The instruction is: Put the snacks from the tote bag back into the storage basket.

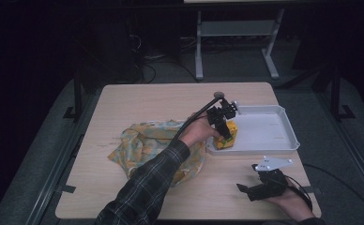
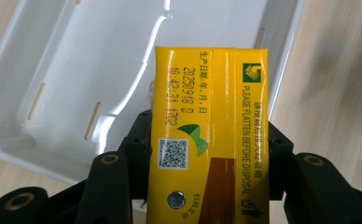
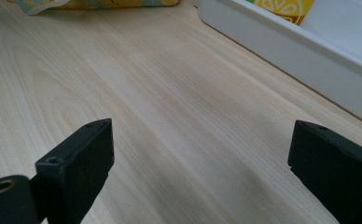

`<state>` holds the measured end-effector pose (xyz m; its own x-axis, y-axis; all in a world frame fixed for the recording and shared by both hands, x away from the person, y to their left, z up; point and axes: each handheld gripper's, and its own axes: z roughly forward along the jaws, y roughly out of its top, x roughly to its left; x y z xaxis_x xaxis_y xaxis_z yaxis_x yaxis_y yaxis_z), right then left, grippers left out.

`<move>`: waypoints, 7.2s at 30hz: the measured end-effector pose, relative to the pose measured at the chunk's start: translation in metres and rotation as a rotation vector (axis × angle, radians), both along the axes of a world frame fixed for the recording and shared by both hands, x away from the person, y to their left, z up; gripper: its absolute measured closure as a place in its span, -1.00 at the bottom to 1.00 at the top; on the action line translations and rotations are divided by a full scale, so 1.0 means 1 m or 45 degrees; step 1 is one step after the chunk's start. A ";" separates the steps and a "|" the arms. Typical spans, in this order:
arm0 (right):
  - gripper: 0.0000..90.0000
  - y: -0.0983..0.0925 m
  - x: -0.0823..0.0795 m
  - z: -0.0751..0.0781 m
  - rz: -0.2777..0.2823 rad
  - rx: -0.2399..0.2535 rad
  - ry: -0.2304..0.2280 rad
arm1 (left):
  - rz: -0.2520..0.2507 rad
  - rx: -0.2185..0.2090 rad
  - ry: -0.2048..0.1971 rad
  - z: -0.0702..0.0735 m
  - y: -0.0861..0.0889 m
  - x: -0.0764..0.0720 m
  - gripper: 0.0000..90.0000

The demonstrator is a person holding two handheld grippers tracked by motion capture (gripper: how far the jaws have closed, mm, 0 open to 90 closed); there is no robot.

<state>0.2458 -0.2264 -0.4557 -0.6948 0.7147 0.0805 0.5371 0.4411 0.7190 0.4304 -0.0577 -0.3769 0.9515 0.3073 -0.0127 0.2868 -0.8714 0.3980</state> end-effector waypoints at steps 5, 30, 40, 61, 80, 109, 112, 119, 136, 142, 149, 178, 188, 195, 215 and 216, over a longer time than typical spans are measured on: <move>-0.86 0.000 0.000 0.000 -0.001 -0.004 0.000 | -0.024 0.011 -0.029 0.000 -0.003 -0.004 0.11; -0.86 -0.002 0.001 0.002 -0.012 0.010 0.003 | -0.009 -0.150 -0.039 0.024 0.029 -0.010 -0.46; -0.86 -0.007 0.004 0.007 -0.019 0.025 -0.019 | 0.009 -0.218 -0.047 0.035 0.070 -0.022 -0.52; -0.70 -0.007 0.029 0.029 -0.026 0.031 0.031 | 0.142 -0.285 -0.085 0.031 0.193 -0.072 -0.51; 0.88 -0.023 0.072 0.053 -0.118 0.040 0.063 | 0.323 -0.349 -0.095 -0.004 0.294 -0.118 -0.51; 1.00 -0.001 0.139 0.051 -0.076 0.015 0.090 | 0.651 -0.318 -0.127 -0.044 0.393 -0.168 -0.54; 1.00 0.003 0.145 0.050 -0.062 0.022 0.095 | 0.657 -0.321 -0.127 -0.045 0.394 -0.167 -0.54; 1.00 0.012 0.143 0.049 -0.037 -0.013 0.111 | 0.667 -0.320 -0.122 -0.047 0.396 -0.167 -0.54; 1.00 0.021 0.128 0.053 0.037 -0.058 0.117 | 0.668 -0.303 -0.109 -0.049 0.399 -0.164 -0.55; 1.00 0.024 0.125 0.054 0.058 -0.059 0.120 | 0.668 -0.300 -0.108 -0.049 0.399 -0.164 -0.55; 0.99 0.024 0.123 0.054 0.057 -0.061 0.112 | 0.662 -0.302 -0.104 -0.050 0.398 -0.163 -0.55; -0.26 -0.005 0.074 0.059 -0.074 0.009 0.046 | 0.644 -0.309 -0.082 -0.051 0.395 -0.159 -0.55; -0.47 -0.007 0.049 0.047 -0.086 -0.004 0.010 | 0.634 -0.311 -0.094 -0.050 0.394 -0.160 -0.55; -0.58 -0.012 0.036 0.039 -0.122 -0.001 0.014 | 0.634 -0.319 -0.098 -0.050 0.393 -0.161 -0.55; -0.73 -0.029 0.011 0.013 -0.183 -0.049 -0.014 | 0.613 -0.314 -0.079 -0.053 0.391 -0.162 -0.56; -0.73 -0.029 0.011 0.011 -0.184 -0.057 -0.010 | 0.611 -0.310 -0.078 -0.054 0.391 -0.161 -0.57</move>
<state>0.2570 -0.2555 -0.4442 -0.5847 0.8102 0.0413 0.5919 0.3912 0.7047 0.2689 0.3329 -0.4304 0.7065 0.7025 -0.0864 0.5995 -0.5290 0.6007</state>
